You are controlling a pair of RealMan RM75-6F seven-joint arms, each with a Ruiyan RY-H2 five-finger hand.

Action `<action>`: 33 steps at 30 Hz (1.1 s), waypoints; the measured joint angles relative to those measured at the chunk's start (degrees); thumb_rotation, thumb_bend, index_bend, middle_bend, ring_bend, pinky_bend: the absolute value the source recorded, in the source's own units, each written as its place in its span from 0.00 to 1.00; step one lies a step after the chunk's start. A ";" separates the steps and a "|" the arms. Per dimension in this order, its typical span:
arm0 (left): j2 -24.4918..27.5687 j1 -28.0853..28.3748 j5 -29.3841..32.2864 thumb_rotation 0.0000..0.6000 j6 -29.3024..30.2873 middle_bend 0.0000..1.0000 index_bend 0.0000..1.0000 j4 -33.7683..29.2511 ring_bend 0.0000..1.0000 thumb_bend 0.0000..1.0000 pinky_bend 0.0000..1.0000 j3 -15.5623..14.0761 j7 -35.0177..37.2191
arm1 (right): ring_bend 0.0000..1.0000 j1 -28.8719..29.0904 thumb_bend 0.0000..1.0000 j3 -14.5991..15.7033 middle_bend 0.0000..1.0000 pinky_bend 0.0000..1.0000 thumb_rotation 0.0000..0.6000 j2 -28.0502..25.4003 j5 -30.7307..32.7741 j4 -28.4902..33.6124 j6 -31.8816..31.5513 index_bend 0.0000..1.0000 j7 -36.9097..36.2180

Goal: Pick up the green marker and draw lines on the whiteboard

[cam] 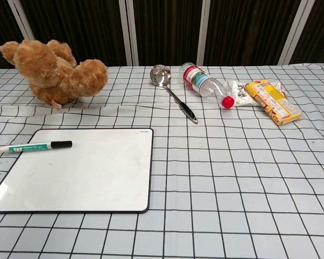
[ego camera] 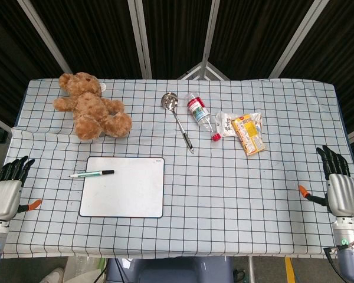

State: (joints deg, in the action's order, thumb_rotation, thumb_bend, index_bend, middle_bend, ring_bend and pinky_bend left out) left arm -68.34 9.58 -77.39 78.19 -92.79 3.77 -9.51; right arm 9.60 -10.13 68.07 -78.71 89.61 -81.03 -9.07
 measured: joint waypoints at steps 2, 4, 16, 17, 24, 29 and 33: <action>0.02 -0.01 -0.03 1.00 0.00 0.00 0.00 -0.02 0.00 0.03 0.00 -0.05 -0.05 | 0.00 -0.01 0.21 0.00 0.00 0.00 1.00 -0.02 -0.01 0.06 -0.02 0.00 -0.02; 0.03 -0.02 -0.08 1.00 0.03 0.00 0.00 -0.04 0.00 0.03 0.00 -0.07 -0.05 | 0.00 -0.02 0.21 0.00 0.00 0.00 1.00 -0.03 -0.02 0.08 -0.04 0.00 -0.07; 0.13 0.46 0.40 1.00 -1.09 0.00 0.00 0.08 0.00 0.03 0.00 0.03 -0.20 | 0.00 -0.04 0.21 0.10 0.00 0.00 1.00 0.07 -0.27 -0.05 -0.15 0.00 0.30; 0.11 0.68 0.52 1.00 -1.35 0.00 0.00 0.22 0.00 0.03 0.00 0.16 -0.28 | 0.00 -0.02 0.21 0.12 0.00 0.00 1.00 0.01 -0.13 -0.01 0.03 0.00 0.31; -0.48 3.00 1.27 1.00 -3.64 0.00 0.11 0.78 0.00 0.06 0.02 1.46 -1.78 | 0.00 0.00 0.21 0.20 0.00 0.00 1.00 -0.10 -0.33 0.15 -0.02 0.00 0.41; -2.23 6.51 4.49 1.00 -7.47 0.05 0.36 1.28 0.01 0.16 0.11 3.79 -4.84 | 0.00 0.10 0.21 0.14 0.00 0.00 1.00 -0.04 -0.42 0.23 -0.04 0.00 0.42; -4.60 9.40 9.28 1.00 -11.19 0.09 0.44 1.78 0.04 0.22 0.15 5.64 -7.65 | 0.00 0.20 0.21 0.16 0.00 0.00 1.00 -0.01 -0.37 0.15 0.24 0.00 0.21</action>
State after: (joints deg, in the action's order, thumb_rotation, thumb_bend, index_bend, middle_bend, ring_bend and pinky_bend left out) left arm -72.94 18.98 -68.11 67.00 -91.01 9.41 -17.16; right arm 9.80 -9.97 68.06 -79.09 89.76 -80.78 -8.87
